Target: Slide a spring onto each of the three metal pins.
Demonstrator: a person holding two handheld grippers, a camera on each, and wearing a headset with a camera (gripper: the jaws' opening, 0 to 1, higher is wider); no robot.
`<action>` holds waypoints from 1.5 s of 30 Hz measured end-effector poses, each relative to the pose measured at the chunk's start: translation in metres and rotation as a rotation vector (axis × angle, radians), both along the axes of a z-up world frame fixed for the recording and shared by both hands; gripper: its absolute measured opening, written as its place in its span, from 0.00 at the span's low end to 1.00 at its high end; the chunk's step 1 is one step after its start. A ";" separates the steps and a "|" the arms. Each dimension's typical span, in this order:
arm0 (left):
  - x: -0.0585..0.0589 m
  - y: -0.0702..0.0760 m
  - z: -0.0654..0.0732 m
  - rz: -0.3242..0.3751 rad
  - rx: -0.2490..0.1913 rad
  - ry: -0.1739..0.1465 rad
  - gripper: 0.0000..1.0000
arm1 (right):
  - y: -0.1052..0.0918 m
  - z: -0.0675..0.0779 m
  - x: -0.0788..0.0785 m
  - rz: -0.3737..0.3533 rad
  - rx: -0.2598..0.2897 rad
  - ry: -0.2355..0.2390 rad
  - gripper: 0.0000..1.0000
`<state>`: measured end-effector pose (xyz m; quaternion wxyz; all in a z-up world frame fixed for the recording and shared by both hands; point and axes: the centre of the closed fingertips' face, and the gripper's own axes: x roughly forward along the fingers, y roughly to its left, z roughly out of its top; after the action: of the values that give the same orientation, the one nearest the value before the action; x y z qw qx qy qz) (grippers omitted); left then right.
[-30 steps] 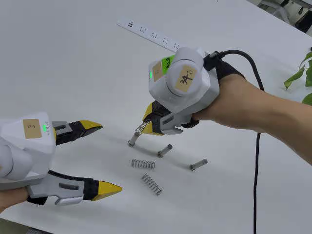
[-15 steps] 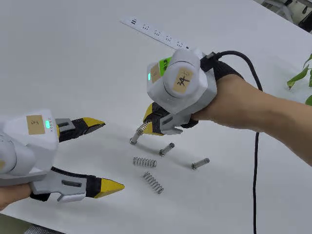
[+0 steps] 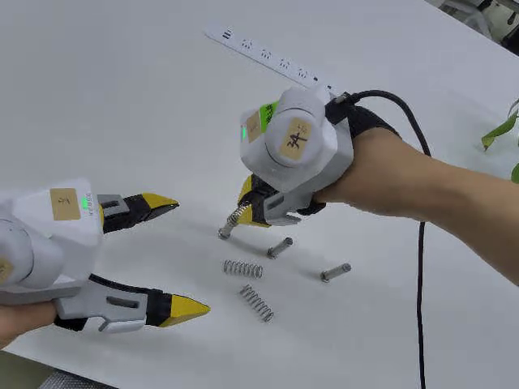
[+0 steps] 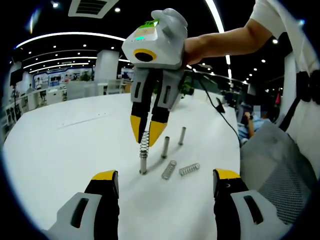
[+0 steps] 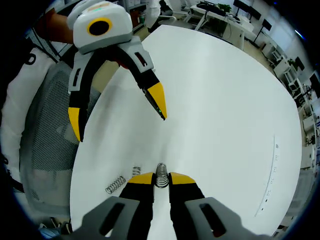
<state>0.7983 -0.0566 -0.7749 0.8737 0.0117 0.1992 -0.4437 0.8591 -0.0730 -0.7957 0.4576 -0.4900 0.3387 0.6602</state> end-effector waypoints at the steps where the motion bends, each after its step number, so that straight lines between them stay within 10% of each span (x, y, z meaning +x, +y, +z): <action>1: 0.000 0.000 0.000 0.001 -0.001 0.001 0.79 | 0.000 -0.001 0.000 0.001 0.000 0.000 0.12; 45: 0.001 -0.002 -0.001 -0.013 0.004 0.009 0.77 | 0.000 -0.035 0.000 -0.037 0.019 -0.011 0.15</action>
<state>0.7992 -0.0588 -0.7761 0.8699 0.0126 0.2041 -0.4489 0.8587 -0.0727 -0.8306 0.4764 -0.4826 0.3389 0.6521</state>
